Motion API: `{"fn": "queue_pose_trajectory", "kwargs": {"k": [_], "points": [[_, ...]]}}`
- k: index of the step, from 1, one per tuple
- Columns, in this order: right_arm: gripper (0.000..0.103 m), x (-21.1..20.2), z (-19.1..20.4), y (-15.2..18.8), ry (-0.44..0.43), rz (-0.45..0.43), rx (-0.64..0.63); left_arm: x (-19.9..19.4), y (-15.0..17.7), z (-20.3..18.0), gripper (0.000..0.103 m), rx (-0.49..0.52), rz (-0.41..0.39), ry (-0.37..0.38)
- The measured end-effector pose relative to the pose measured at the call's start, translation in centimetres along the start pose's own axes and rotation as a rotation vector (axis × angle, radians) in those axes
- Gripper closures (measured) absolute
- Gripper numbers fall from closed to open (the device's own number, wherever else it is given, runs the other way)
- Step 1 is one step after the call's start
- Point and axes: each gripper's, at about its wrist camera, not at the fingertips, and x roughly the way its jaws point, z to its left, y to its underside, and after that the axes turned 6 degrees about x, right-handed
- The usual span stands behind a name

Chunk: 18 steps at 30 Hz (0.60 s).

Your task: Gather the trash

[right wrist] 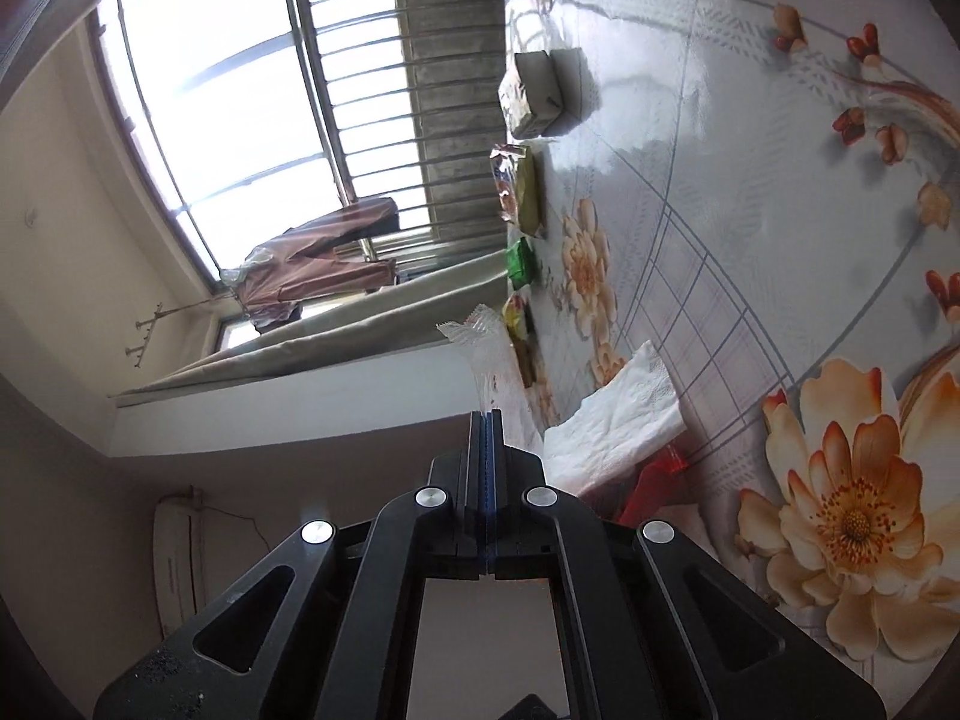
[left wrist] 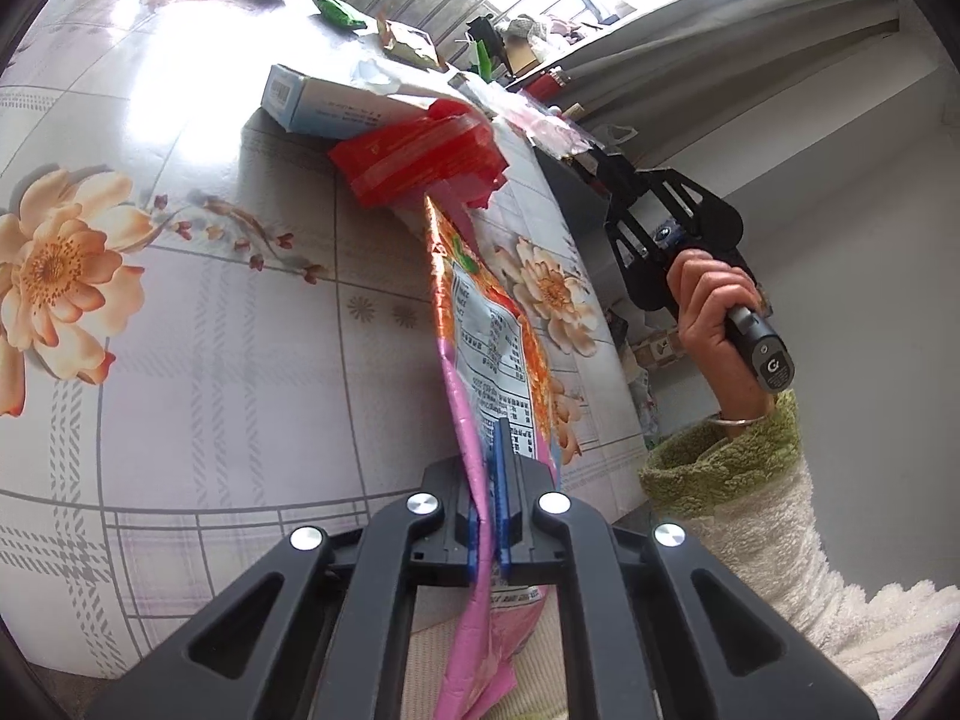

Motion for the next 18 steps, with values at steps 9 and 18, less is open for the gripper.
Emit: {"fn": "queue_pose_trajectory", "kwargs": {"k": [9, 18], "points": [[0.103, -5.8, 1.1, 2.6, -0.075, -0.04, -0.06, -1.5, -0.6, -2.0, 0.102, 0.022, -0.048, 0.078], [0.103, -13.1, 0.3, 5.7, -0.112, -0.116, -0.105, -2.1, -1.4, -5.2, 0.103, 0.078, -0.078, 0.128]]}}
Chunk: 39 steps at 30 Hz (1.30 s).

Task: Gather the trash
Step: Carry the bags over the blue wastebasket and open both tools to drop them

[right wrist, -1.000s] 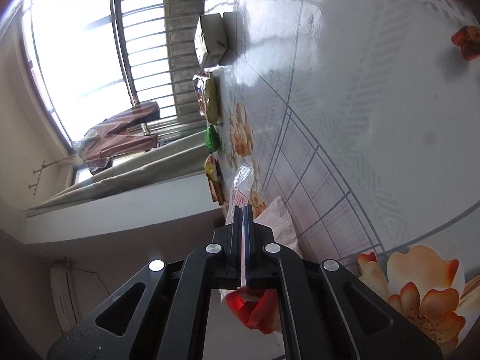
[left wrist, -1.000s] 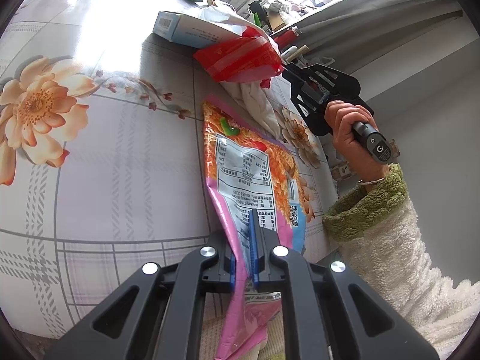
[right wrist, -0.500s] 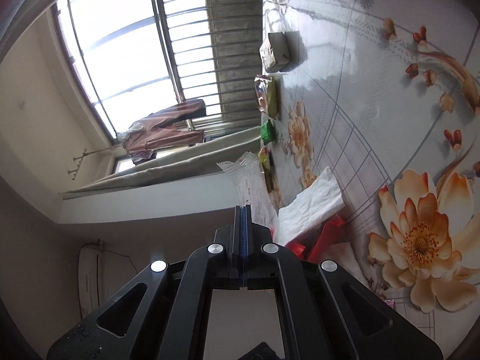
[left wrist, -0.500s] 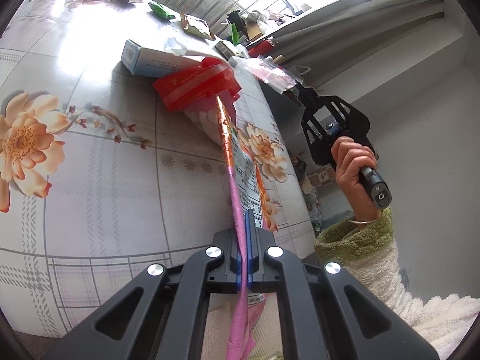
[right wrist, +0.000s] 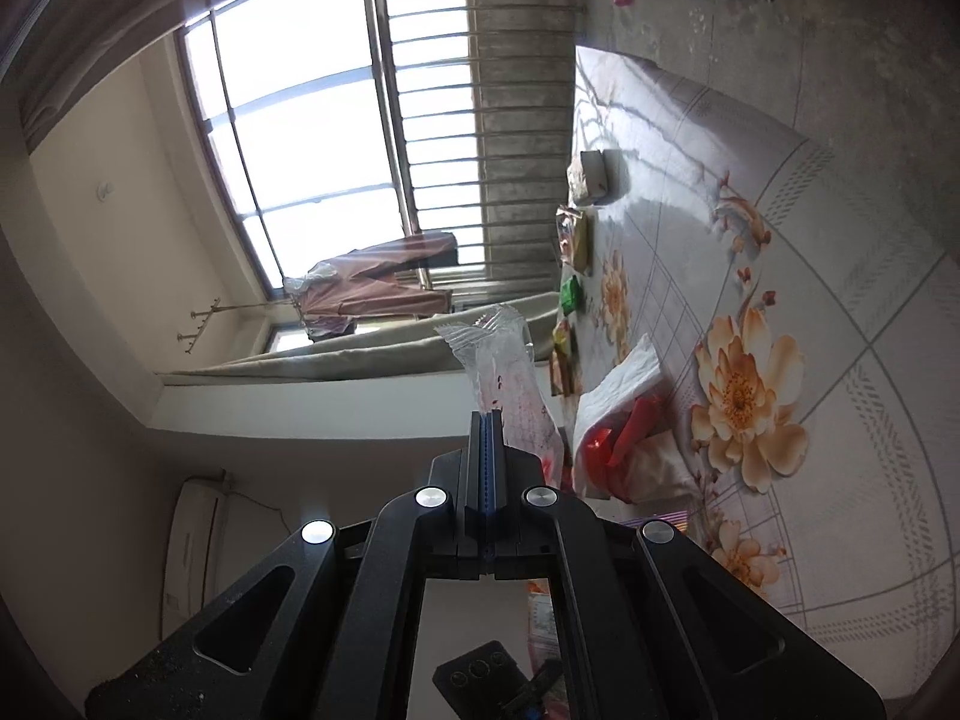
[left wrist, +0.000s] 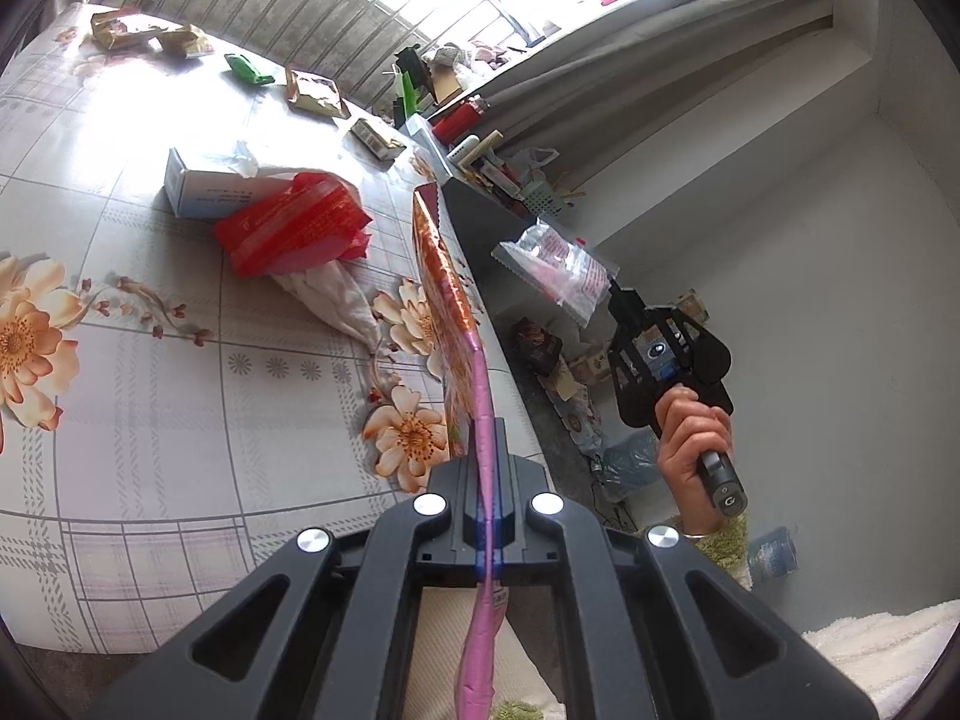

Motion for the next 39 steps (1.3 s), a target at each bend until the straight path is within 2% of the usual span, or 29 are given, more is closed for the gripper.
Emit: {"fn": "queue_pose_trajectory", "kwargs": {"k": [7, 17, 22, 25, 27, 35, 39], "points": [[0.103, -8.9, 0.1, 1.1, 0.011, -0.144, -0.041, 0.8, -0.7, -2.6, 0.103, 0.069, 0.02, 0.03], [0.103, -20.2, -3.7, 2.7, -0.008, -0.357, 0.01, 7.5, -1.9, -9.9, 0.103, 0.237, 0.125, 0.108], [0.103, -25.0, -4.9, 3.2, 0.042, -0.466, 0.005, 12.8, -2.3, -14.1, 0.103, 0.344, 0.198, 0.105], [0.103, -27.0, -5.3, 3.5, 0.159, -0.54, -0.028, 16.9, -2.1, -16.5, 0.102, 0.408, 0.258, 0.059], [0.103, -27.7, -5.8, 3.5, 0.203, -0.571, -0.034, 19.7, -1.7, -18.0, 0.102, 0.43, 0.305, 0.057], [0.103, -30.3, -11.3, 2.5, 0.232, -0.65, 0.092, 32.1, 1.4, -21.7, 0.102, 0.494, 0.522, 0.018], [0.103, -31.8, -15.4, 1.9, 0.249, -0.679, 0.192, 38.8, 3.2, -22.3, 0.102, 0.515, 0.626, -0.058]]}}
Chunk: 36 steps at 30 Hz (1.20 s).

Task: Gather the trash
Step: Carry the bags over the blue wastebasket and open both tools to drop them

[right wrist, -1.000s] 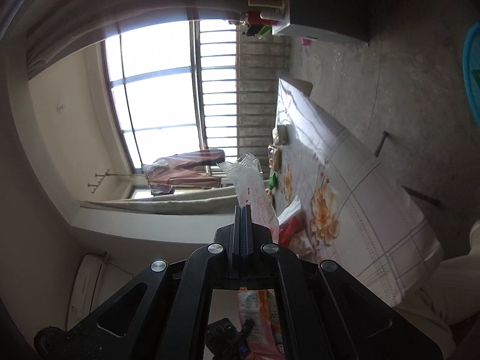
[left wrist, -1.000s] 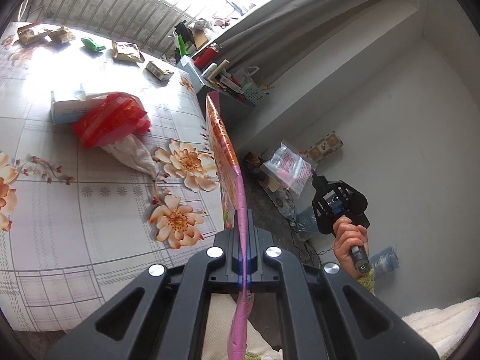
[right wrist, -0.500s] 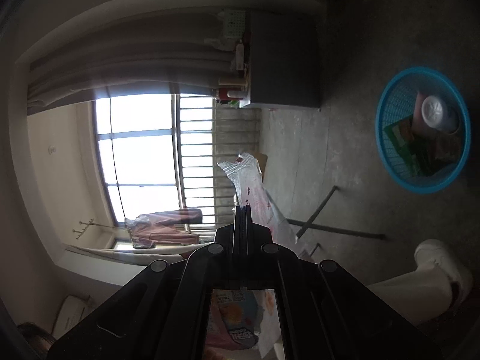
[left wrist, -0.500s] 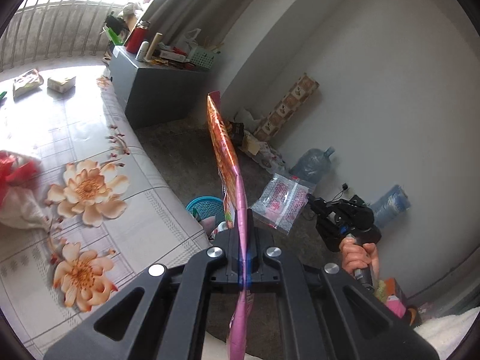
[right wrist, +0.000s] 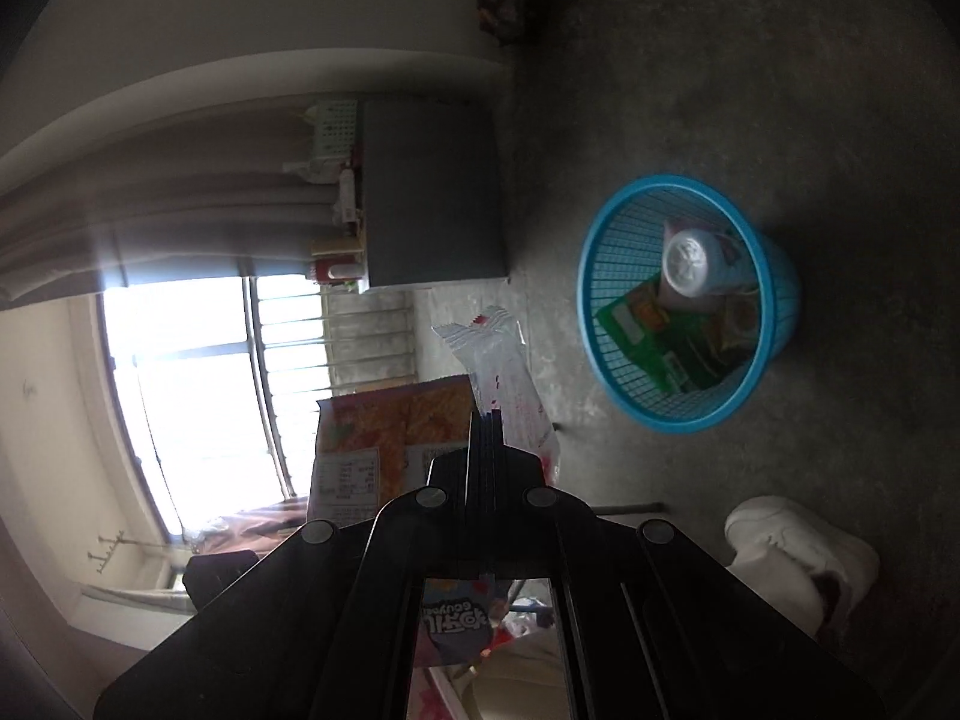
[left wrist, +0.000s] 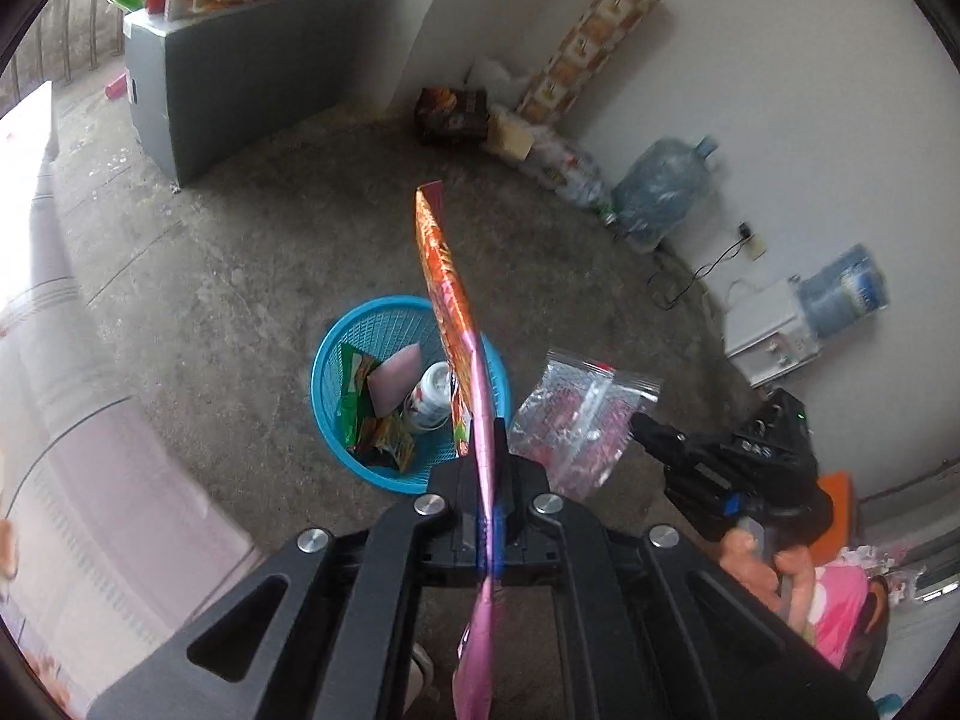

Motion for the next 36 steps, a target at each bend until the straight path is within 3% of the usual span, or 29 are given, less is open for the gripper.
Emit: {"fn": "queue_pose_trajectory", "kwargs": {"k": [9, 11, 13, 16, 22, 31, 32, 34, 36], "points": [[0.103, 2.6, -5.5, -2.7, 0.107, -0.072, 0.154, 12.7, -4.4, -0.9, 0.101, 0.069, 0.143, -0.128], [0.103, 3.0, -6.1, -3.3, 0.125, -0.104, 0.178, 15.2, -5.0, -0.5, 0.091, 0.071, 0.155, -0.167], [0.103, 3.7, -6.7, -4.0, 0.148, -0.134, 0.192, 16.9, -5.4, 0.1, 0.06, 0.043, 0.178, -0.203], [0.103, 5.1, -7.7, -4.7, 0.194, -0.152, 0.227, 17.7, -5.7, 1.5, 0.058, -0.046, 0.17, -0.184], [0.101, 7.4, -8.6, -4.4, 0.238, -0.151, 0.247, 15.0, -6.3, 1.9, 0.055, -0.073, 0.121, -0.18], [0.099, 8.4, -7.1, -4.2, 0.35, -0.198, 0.12, 5.1, -5.7, -0.3, 0.042, 0.0, -0.041, -0.141], [0.097, 8.6, -7.1, -4.3, 0.359, -0.196, 0.111, 4.0, -5.3, -0.5, 0.041, 0.01, -0.062, -0.149], [0.08, 8.7, -7.0, -4.2, 0.392, -0.198, 0.097, 1.8, -4.3, -0.8, 0.038, 0.022, -0.101, -0.163], [0.075, 8.6, -6.9, -3.8, 0.413, -0.202, 0.091, -0.4, -2.9, -0.8, 0.036, 0.01, -0.145, -0.154]]}}
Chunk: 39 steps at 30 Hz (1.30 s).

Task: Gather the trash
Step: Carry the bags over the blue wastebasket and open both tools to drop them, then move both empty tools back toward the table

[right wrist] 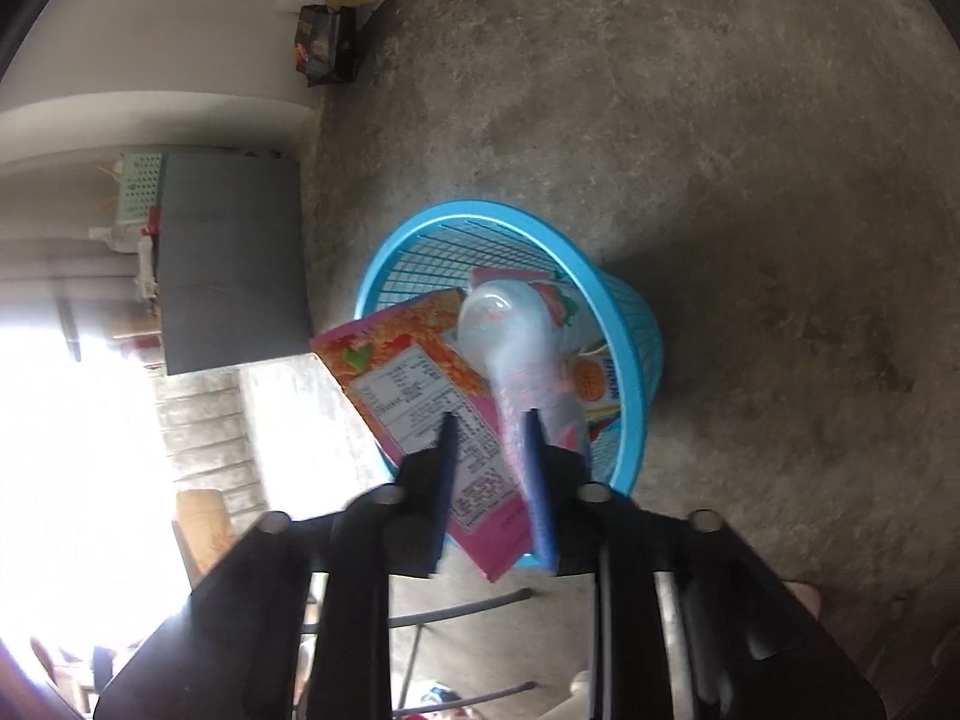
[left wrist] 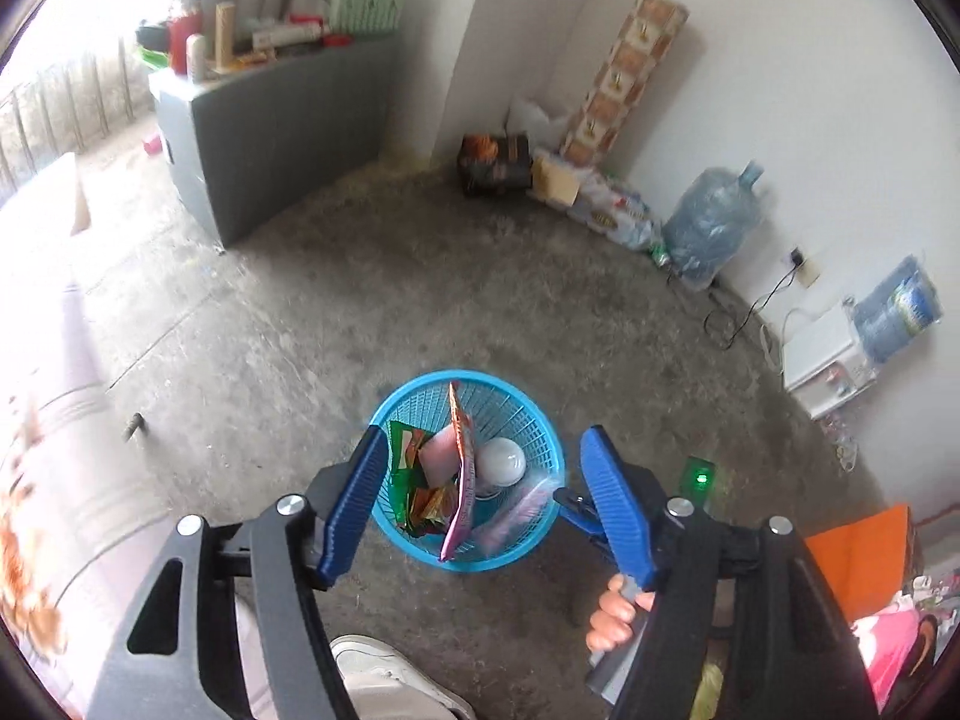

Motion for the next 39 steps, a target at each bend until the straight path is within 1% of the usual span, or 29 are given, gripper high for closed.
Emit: {"fn": "queue_pose_trajectory", "kwargs": {"k": [3, 4, 9, 15, 18, 22, 26, 31, 33, 39], "points": [[0.068, -0.4, -0.1, 0.6, 0.019, 0.003, -0.023, -2.9, 1.8, 1.0, 0.035, -0.044, -0.035, 0.019], [0.068, -0.5, -0.1, 0.8, 0.022, 0.003, -0.031, -3.7, 2.3, 1.2, 0.034, -0.048, -0.043, 0.02], [0.063, -2.8, 0.1, 2.1, 0.02, -0.011, -0.093, -8.0, 4.4, 1.7, 0.031, -0.017, -0.114, -0.028], [0.052, -6.6, 1.4, 5.0, 0.019, -0.046, -0.223, -12.3, 6.5, 2.7, 0.025, 0.001, -0.197, -0.038], [0.047, -8.4, 2.5, 6.5, 0.011, -0.055, -0.296, -14.1, 7.7, 3.4, 0.022, -0.004, -0.221, -0.055], [0.043, -10.7, 4.5, 8.6, -0.012, -0.068, -0.4, -16.7, 9.5, 4.4, 0.02, -0.036, -0.252, -0.09], [0.038, -12.7, 7.4, 11.4, -0.036, -0.084, -0.54, -19.0, 11.3, 5.8, 0.019, -0.068, -0.277, -0.135], [0.026, -14.1, 10.1, 14.6, -0.086, -0.086, -0.67, -21.7, 13.6, 7.5, 0.017, -0.095, -0.305, -0.2], [0.024, -14.4, 10.9, 15.7, -0.1, -0.077, -0.714, -22.7, 14.7, 8.3, 0.015, -0.112, -0.313, -0.226], [0.024, -14.7, 12.8, 18.5, -0.133, -0.029, -0.804, -25.6, 17.6, 11.6, 0.012, -0.174, -0.345, -0.296]]}}
